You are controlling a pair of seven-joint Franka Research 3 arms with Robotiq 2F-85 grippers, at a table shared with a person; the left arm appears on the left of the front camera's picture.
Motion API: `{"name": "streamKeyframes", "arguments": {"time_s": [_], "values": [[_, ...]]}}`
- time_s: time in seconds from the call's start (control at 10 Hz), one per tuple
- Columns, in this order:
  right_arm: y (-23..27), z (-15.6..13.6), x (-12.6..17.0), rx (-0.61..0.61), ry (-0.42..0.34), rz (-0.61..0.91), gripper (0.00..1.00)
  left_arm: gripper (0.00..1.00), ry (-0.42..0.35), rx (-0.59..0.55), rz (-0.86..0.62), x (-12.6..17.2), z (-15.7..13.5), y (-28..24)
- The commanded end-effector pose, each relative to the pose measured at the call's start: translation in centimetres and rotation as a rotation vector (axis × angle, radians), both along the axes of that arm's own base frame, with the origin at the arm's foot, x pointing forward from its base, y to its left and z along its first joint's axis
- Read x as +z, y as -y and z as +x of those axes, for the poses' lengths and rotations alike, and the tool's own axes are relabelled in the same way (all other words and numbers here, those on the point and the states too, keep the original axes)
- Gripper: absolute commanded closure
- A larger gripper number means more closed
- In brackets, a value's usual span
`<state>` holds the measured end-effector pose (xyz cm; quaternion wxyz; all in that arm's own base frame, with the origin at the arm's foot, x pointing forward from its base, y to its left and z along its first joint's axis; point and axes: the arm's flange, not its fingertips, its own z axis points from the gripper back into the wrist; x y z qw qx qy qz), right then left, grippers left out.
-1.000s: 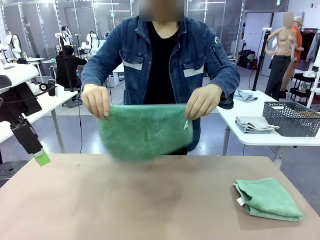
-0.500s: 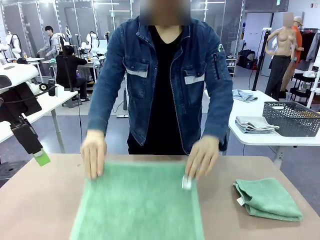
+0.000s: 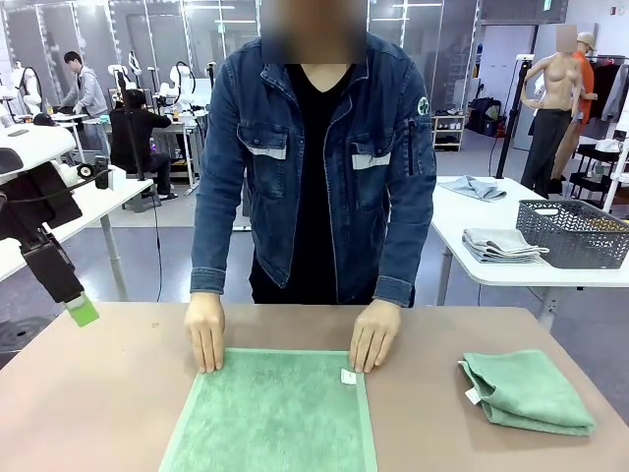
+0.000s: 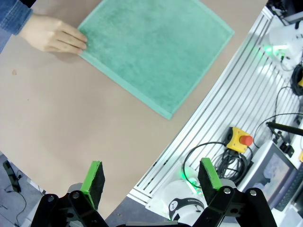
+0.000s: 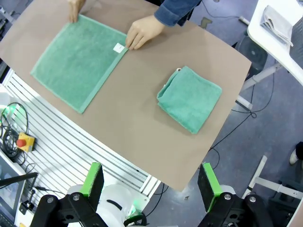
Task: Fold the towels and place them in the basket.
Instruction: When a person lays out a Towel with hook on the table, fold it in half twice.
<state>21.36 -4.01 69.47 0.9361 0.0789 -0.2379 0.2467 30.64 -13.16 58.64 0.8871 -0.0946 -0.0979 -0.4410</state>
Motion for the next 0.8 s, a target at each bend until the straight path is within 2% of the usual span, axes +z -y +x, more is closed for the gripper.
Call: {"name": "streamKeyframes", "arguments": {"time_s": [0.0,0.7], "values": [[0.15,-0.04,0.12,-0.01,0.002,-0.006,0.0,0.0,0.011,-0.001,-0.002,-0.03,0.17,0.03],[0.15,-0.04,0.12,-0.01,0.002,-0.006,0.0,0.0,0.011,-0.001,-0.002,-0.03,0.17,0.03]]}}
